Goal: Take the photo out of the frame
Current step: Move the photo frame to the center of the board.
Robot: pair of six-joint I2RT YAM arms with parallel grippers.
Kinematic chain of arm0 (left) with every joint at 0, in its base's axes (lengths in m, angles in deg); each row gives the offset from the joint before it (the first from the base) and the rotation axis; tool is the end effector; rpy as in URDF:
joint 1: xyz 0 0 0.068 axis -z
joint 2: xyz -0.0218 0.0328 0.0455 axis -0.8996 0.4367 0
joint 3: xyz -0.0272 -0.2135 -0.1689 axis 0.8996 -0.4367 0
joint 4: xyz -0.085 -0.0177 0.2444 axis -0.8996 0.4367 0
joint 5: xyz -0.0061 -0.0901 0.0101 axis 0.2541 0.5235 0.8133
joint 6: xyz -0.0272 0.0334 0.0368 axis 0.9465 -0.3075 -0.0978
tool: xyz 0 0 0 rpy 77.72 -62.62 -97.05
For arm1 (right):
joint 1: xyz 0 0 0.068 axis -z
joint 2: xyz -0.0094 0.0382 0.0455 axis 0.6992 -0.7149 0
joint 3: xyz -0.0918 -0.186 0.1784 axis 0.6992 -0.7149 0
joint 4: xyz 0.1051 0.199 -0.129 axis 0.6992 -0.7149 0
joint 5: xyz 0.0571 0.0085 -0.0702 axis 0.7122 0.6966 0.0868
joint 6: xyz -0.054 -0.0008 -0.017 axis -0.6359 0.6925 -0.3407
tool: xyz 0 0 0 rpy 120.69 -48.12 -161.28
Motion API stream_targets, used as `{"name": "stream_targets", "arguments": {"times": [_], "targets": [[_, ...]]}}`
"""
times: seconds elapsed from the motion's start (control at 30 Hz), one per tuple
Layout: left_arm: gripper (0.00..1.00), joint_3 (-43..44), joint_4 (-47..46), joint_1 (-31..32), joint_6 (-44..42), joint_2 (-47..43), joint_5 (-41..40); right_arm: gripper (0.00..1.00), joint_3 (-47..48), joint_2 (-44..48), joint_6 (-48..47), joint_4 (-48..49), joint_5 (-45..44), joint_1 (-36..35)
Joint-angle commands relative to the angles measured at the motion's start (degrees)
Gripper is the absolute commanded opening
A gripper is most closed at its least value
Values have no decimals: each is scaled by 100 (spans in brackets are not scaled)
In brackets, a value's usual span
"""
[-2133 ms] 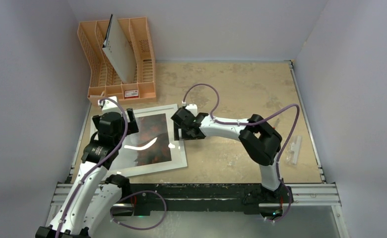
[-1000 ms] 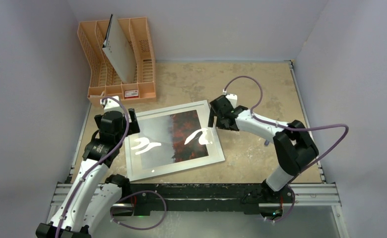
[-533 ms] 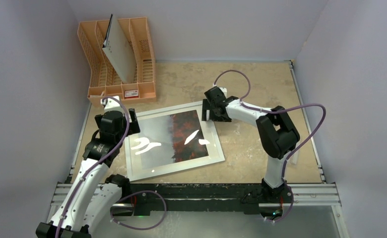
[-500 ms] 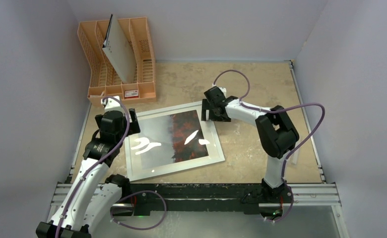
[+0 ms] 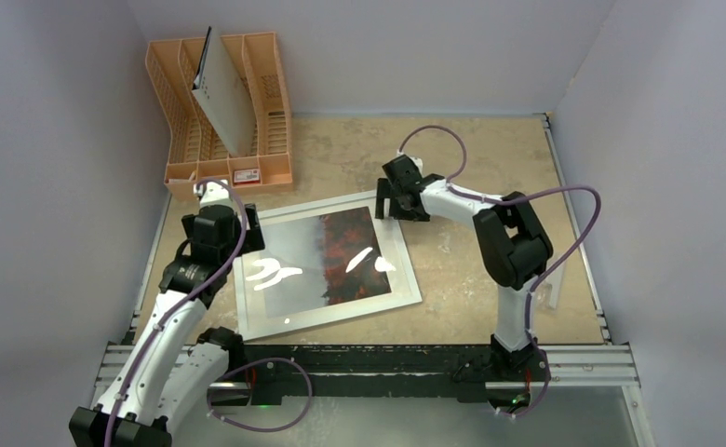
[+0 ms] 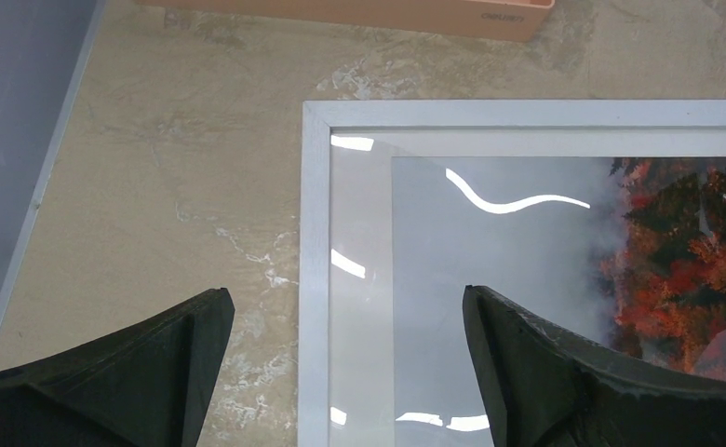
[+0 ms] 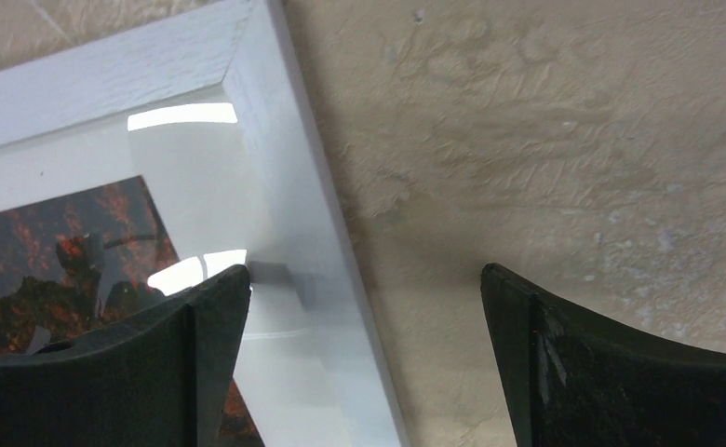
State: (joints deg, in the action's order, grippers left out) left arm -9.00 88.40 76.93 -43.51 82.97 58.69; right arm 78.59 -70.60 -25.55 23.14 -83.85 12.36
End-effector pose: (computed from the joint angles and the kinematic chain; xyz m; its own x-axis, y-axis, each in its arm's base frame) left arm 0.1623 -0.0219 0.2748 -0.5160 -0.1855 -0.8363 -0.2621 0.9636 -0.0520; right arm 0.3609 0.2144 0.1685 -0.7903 0.1147 -0.6019 0.0297 0.9883 0.1494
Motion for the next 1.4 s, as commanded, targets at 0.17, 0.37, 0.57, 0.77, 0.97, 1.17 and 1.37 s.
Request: {"name": "stream_targets", "arguments": {"times": [0.17, 0.37, 0.57, 0.77, 0.97, 1.17, 1.37], "targets": [[100, 114, -86, -38, 103, 173, 33, 95, -431, 13, 110, -19, -128, 694], [100, 81, -244, -34, -64, 186, 316, 95, -1284, 571, 251, 210, 183, 1251], [100, 1, -452, -41, -243, 97, 641, 95, -2048, 1229, 270, 210, -106, 1625], [100, -23, -481, -34, -269, 7, 684, 95, -2466, 2034, 76, 228, 0, 1869], [100, -52, -522, -34, -322, -91, 804, 94, -2596, 3145, -512, 535, 906, 1867], [100, -70, -469, -43, -261, -243, 661, 93, -3717, 4756, -657, 2161, 3184, 1285], [100, -36, -289, -43, -16, -309, 153, 85, -3985, 4950, -1343, 2520, 2808, -651]]}}
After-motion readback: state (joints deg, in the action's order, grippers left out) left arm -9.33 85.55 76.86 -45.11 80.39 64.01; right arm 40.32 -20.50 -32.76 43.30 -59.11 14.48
